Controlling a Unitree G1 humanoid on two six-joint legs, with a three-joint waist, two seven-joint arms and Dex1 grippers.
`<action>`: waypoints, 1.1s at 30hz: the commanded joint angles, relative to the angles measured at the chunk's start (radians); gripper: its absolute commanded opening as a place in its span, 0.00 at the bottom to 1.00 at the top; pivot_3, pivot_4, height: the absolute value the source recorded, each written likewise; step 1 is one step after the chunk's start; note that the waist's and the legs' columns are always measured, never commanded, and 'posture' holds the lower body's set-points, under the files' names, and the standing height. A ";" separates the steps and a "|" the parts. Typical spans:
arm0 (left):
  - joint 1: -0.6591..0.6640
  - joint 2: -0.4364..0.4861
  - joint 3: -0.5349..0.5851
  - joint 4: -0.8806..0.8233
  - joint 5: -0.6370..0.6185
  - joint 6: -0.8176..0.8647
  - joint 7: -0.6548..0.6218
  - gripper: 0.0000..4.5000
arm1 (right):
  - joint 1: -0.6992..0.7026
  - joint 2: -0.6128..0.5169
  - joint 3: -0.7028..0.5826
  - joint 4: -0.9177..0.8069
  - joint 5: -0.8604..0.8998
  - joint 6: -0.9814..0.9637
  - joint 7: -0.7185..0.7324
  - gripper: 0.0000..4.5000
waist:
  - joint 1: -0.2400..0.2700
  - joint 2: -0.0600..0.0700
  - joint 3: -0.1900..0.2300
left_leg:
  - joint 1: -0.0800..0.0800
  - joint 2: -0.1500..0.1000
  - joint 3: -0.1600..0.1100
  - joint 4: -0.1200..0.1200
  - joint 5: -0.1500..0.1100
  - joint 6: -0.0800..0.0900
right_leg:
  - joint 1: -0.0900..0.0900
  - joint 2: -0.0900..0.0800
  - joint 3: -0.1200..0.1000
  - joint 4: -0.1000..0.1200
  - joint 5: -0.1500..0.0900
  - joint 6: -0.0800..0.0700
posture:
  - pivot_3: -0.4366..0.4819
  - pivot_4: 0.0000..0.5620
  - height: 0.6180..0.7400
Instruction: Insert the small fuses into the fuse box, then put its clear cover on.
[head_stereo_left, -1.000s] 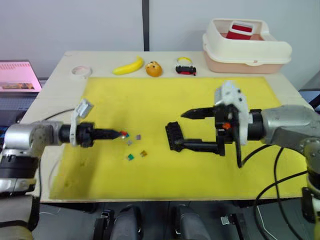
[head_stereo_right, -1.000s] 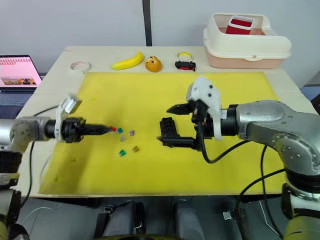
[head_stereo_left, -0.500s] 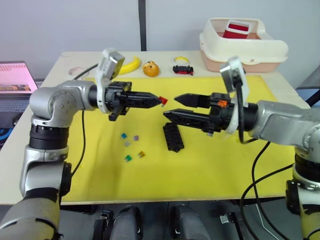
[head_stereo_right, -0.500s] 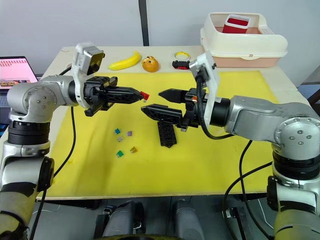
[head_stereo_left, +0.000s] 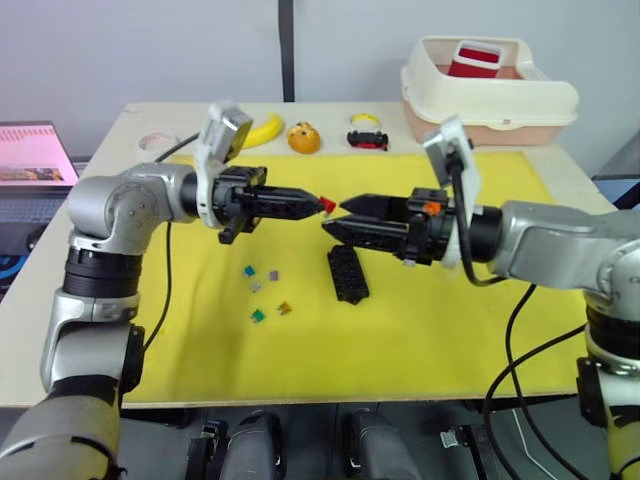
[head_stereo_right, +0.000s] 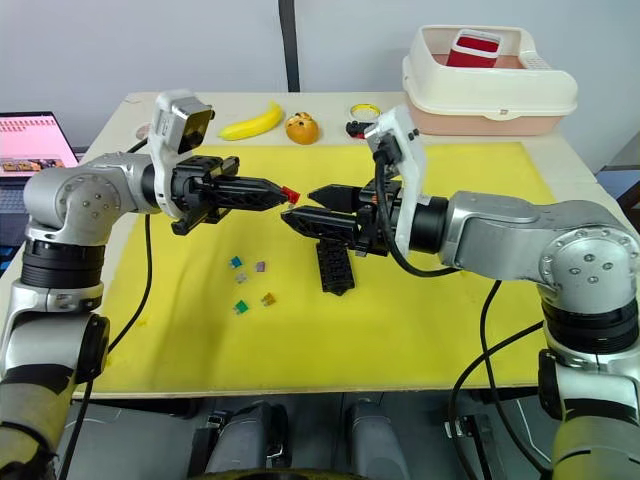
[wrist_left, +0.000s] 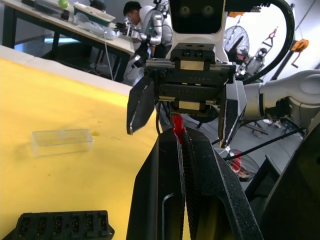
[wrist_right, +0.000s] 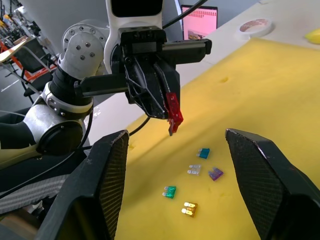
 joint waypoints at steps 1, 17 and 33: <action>-0.014 0.013 0.010 -0.011 0.002 -0.021 -0.007 0.00 | -0.035 -0.007 -0.013 0.005 0.010 -0.026 0.003 0.71 | 0.000 0.000 0.000 | 0.000 0.000 0.000 0.000 0.000 0.000 | 0.000 0.000 0.000 0.000 0.000 0.000 | 0.48 0.27 0.99; -0.006 0.023 0.005 -0.013 0.008 -0.025 -0.004 0.00 | -0.060 -0.005 0.005 0.021 -0.008 -0.019 0.032 0.42 | 0.000 0.000 0.000 | 0.000 0.000 0.000 0.000 0.000 0.000 | 0.000 0.000 0.000 0.000 0.000 0.000 | 0.48 0.27 0.99; 0.022 0.012 0.007 -0.040 0.008 -0.041 0.012 0.00 | -0.077 0.000 0.016 0.029 -0.052 -0.016 0.076 0.01 | 0.001 0.000 0.000 | 0.000 0.000 0.000 0.000 0.000 0.000 | 0.000 0.000 0.000 0.000 0.000 0.000 | 0.48 0.27 0.99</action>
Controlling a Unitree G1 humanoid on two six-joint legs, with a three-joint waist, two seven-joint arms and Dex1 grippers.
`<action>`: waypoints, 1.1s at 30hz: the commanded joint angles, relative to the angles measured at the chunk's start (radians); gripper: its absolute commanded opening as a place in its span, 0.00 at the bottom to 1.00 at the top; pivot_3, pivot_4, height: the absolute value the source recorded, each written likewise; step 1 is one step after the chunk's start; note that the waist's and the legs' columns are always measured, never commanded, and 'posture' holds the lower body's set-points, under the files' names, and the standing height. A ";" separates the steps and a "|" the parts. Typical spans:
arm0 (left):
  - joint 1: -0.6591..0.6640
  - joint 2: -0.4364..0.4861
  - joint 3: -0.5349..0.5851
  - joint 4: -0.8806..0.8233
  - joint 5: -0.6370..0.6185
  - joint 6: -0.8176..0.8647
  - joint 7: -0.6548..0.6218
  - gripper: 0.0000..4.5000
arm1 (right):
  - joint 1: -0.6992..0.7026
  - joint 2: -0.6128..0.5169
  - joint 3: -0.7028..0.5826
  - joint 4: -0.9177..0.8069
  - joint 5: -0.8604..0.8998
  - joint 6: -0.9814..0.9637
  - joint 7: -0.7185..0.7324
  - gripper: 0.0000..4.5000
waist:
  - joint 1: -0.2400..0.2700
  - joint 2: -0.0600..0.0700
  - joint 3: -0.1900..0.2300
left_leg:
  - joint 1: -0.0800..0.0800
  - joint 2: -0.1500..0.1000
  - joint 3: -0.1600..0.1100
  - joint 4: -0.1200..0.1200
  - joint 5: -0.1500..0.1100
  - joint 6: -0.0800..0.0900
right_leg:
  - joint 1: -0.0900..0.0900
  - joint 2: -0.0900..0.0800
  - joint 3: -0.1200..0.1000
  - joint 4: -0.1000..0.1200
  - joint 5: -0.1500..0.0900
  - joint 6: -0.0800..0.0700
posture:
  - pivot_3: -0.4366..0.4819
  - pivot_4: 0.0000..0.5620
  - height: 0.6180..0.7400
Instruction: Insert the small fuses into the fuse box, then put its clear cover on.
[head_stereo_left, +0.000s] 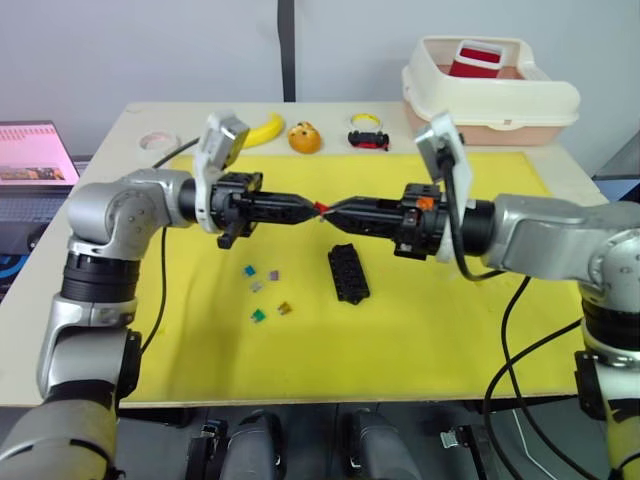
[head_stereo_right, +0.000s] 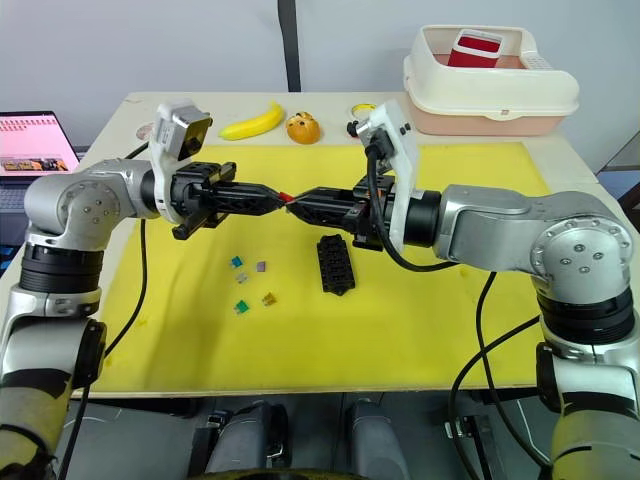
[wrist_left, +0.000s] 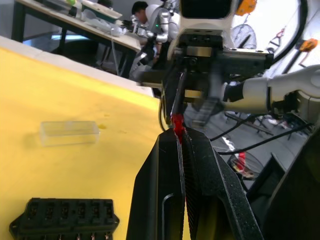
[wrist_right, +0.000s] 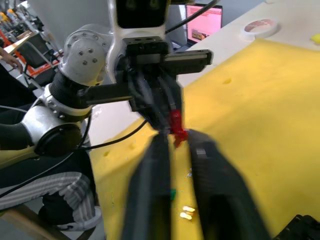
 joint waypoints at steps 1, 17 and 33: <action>-0.008 -0.002 0.008 -0.030 -0.004 -0.015 0.006 0.00 | -0.035 -0.002 -0.024 -0.011 -0.007 -0.009 0.025 0.01 | 0.000 0.000 0.000 | 0.000 0.000 0.000 0.000 0.000 0.000 | 0.000 0.000 0.000 0.000 0.000 0.000 | 0.48 0.27 0.99; -0.015 0.040 -0.033 -0.024 0.070 -0.085 -0.033 0.69 | -0.056 -0.070 -0.023 -0.032 -0.131 0.030 0.144 0.00 | 0.001 0.000 0.000 | 0.000 0.000 0.000 0.000 0.000 0.000 | 0.000 0.000 0.000 0.000 0.000 0.000 | 0.48 0.27 0.99; 0.156 0.066 -0.230 -0.073 0.423 -0.540 -0.055 0.99 | 0.170 -0.225 0.167 -0.058 -0.913 -0.322 0.856 0.00 | 0.005 0.000 0.000 | -0.003 0.000 0.001 0.001 0.000 0.000 | -0.003 0.000 0.000 -0.001 -0.002 -0.003 | 0.48 0.27 0.99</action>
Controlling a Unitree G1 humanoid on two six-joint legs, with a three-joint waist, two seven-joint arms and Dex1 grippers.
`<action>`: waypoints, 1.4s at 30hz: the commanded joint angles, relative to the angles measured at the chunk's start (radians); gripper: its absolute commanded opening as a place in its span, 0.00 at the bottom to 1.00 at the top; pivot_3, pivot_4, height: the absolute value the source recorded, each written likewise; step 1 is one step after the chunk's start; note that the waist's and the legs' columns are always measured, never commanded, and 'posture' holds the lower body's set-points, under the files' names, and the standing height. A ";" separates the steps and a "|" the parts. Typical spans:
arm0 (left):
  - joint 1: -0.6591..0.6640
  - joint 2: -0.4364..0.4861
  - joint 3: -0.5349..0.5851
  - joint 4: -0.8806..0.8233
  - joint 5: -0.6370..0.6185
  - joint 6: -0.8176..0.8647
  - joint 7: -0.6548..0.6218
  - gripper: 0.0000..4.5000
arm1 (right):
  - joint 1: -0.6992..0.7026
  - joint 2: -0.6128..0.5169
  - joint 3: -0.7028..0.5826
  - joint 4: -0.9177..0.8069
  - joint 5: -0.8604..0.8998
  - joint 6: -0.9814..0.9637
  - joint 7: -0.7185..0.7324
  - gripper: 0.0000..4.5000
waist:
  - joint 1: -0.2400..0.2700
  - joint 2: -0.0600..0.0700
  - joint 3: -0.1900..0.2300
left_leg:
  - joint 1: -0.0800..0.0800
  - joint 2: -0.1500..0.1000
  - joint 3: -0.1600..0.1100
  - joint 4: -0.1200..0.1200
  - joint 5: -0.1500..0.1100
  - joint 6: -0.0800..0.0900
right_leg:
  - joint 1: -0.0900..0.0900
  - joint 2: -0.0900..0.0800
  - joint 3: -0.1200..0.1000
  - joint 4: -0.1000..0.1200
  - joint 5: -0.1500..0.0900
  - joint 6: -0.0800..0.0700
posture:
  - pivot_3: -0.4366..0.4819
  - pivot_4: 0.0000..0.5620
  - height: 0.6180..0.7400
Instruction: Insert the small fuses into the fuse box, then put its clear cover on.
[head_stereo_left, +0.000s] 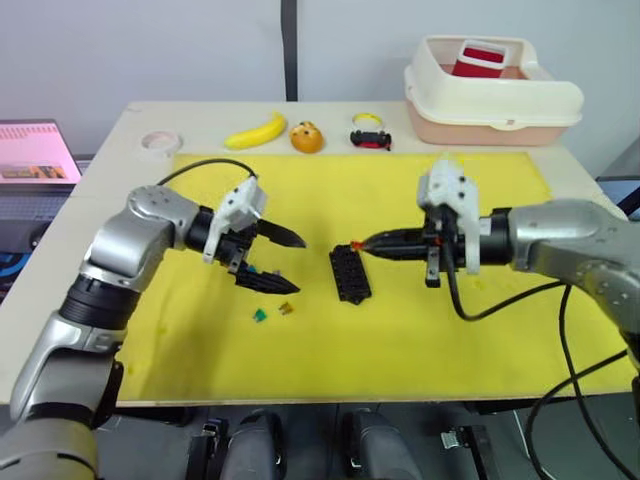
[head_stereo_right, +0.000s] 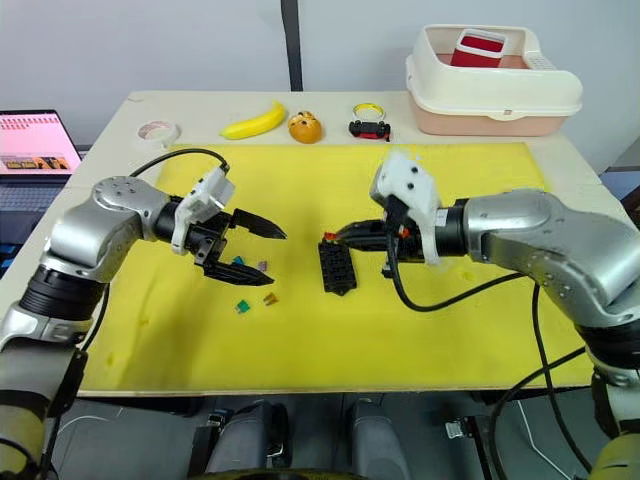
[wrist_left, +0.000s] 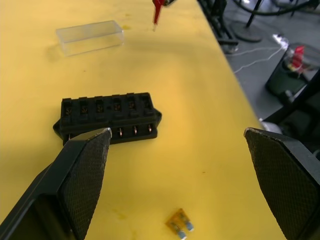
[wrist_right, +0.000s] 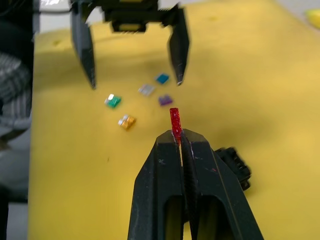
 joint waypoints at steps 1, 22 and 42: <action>0.026 -0.009 -0.009 -0.043 0.048 -0.058 0.039 0.99 | 0.031 0.015 0.008 0.007 -0.101 -0.082 0.085 0.00 | -0.001 0.000 0.000 | 0.000 0.000 0.000 0.000 0.000 0.000 | 0.000 0.000 0.000 0.000 0.000 0.000 | 0.48 0.27 0.99; 0.188 -0.017 -0.032 -0.239 0.094 0.054 0.216 0.99 | 0.026 0.156 0.093 0.243 -0.481 -0.362 0.351 0.00 | 0.000 0.000 0.000 | 0.000 0.000 0.001 0.001 0.000 0.000 | -0.001 0.001 0.000 0.001 0.002 0.003 | 0.48 0.27 0.99; 0.196 -0.017 -0.034 -0.260 0.087 0.069 0.230 0.99 | 0.024 0.226 0.087 0.372 -0.571 -0.467 0.459 0.00 | 0.001 0.000 0.000 | 0.000 0.000 0.002 0.001 0.000 -0.001 | 0.000 0.001 0.000 0.002 0.002 0.003 | 0.48 0.27 0.99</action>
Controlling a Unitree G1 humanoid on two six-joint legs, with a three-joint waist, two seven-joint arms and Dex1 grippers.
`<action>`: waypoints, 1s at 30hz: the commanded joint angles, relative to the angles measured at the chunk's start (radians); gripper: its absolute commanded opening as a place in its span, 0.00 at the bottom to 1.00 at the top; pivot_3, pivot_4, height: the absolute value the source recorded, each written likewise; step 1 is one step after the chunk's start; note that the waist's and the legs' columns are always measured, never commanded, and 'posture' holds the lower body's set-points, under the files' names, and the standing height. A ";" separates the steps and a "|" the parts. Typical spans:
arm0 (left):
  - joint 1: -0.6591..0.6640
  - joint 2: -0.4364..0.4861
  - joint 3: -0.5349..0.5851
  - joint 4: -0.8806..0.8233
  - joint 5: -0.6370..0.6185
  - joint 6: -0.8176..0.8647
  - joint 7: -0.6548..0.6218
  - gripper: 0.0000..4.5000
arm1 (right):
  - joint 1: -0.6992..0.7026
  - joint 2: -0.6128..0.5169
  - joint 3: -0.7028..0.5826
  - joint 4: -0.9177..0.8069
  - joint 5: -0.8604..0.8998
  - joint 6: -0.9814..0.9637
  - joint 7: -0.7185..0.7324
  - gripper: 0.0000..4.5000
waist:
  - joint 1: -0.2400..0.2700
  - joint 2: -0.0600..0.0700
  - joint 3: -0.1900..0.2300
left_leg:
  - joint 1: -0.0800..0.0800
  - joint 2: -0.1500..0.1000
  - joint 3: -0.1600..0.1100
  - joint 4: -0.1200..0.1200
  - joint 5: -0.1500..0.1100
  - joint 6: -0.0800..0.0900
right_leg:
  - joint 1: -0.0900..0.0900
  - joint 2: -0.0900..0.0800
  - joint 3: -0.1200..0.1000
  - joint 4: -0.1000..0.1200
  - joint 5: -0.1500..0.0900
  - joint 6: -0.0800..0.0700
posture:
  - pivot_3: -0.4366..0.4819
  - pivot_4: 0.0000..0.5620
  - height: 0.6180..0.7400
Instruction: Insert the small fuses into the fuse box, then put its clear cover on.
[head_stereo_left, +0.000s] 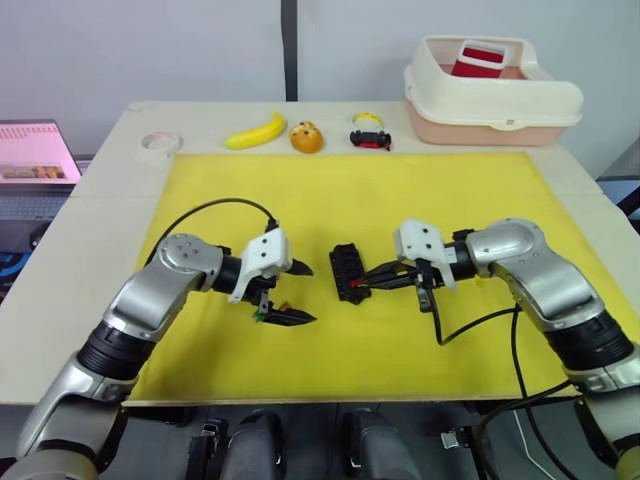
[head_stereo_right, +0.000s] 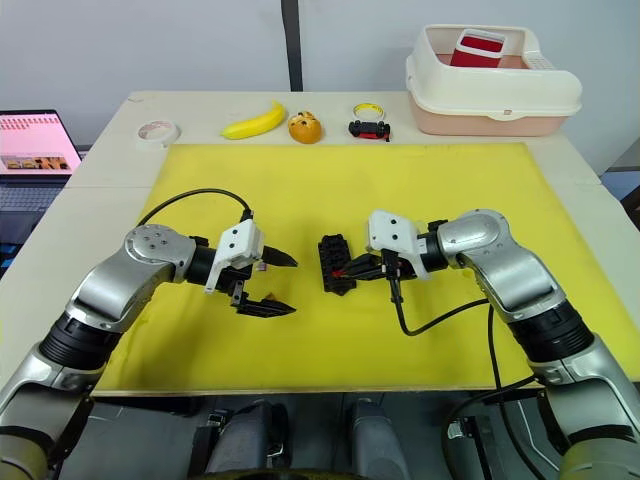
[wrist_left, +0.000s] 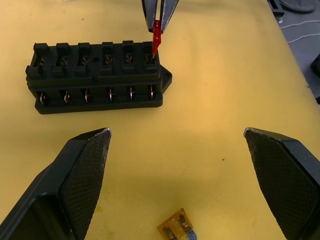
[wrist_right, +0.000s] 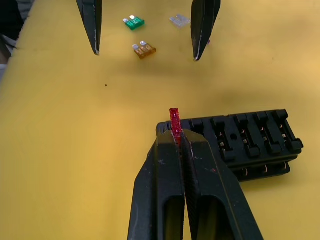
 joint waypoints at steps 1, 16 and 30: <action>-0.009 0.007 0.009 -0.036 -0.009 0.001 -0.001 0.99 | -0.025 0.001 -0.020 0.007 -0.021 -0.032 0.018 0.00 | 0.000 0.000 0.000 | 0.000 0.000 0.000 0.000 0.000 0.000 | 0.000 0.000 0.000 0.000 0.000 0.000 | 0.48 0.27 0.99; -0.002 0.014 0.014 -0.046 -0.010 0.004 0.002 0.99 | -0.033 0.027 -0.005 0.027 -0.066 -0.057 0.063 0.00 | 0.000 0.000 0.000 | 0.000 0.000 0.000 0.000 0.000 0.000 | 0.000 0.000 0.000 0.000 0.000 0.000 | 0.48 0.27 0.99; -0.003 0.014 0.017 -0.049 -0.011 0.013 0.016 0.99 | -0.057 0.073 0.020 0.047 -0.107 -0.062 0.089 0.00 | 0.000 0.000 0.000 | 0.000 0.000 0.000 0.000 0.000 -0.001 | 0.000 0.000 0.000 0.000 0.000 0.000 | 0.48 0.27 0.99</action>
